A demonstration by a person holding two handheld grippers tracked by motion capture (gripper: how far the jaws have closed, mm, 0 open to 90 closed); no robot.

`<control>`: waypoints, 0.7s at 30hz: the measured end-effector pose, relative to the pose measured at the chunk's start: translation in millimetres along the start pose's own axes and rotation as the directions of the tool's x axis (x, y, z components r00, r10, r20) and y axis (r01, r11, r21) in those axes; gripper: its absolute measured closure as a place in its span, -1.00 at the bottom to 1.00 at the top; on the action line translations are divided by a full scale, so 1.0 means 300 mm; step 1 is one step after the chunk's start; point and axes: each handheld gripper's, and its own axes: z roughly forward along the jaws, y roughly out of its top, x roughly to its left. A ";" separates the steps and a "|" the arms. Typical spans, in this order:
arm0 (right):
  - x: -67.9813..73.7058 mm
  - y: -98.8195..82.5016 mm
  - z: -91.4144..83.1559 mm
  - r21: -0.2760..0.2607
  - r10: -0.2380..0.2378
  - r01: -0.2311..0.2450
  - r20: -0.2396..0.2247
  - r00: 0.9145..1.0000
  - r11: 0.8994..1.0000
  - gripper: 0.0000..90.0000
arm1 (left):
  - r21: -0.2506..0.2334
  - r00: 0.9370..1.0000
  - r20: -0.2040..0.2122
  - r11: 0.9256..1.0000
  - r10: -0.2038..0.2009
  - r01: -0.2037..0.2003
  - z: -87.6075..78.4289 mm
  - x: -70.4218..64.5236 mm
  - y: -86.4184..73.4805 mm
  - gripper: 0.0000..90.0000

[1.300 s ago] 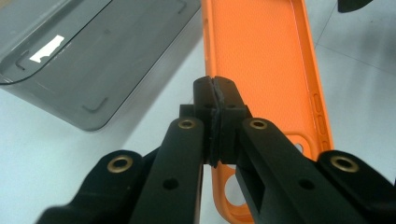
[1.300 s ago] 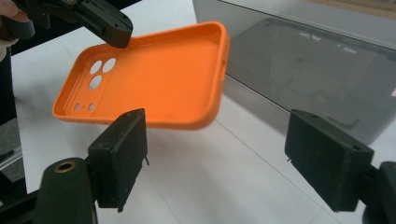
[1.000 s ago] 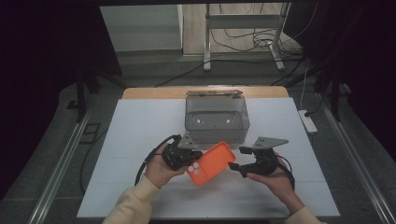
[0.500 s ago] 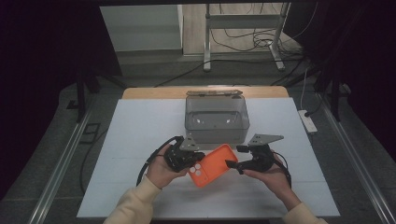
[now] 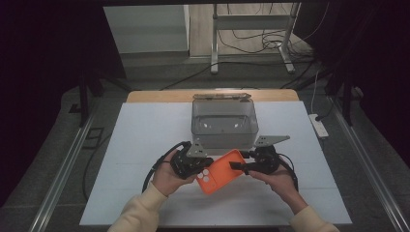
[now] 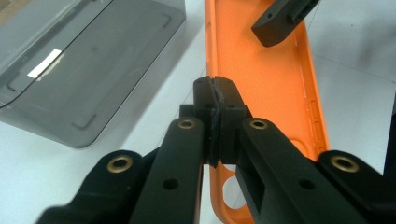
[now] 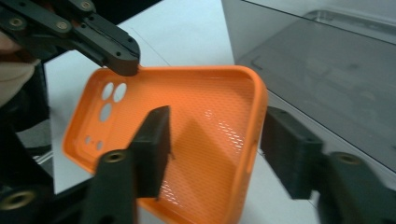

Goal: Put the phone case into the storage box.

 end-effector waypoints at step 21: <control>0.000 0.006 -0.056 -0.108 0.006 -0.009 -0.031 0.999 0.994 0.80 | -0.060 0.998 -0.055 0.998 0.000 -0.004 -0.023 0.013 -0.007 0.51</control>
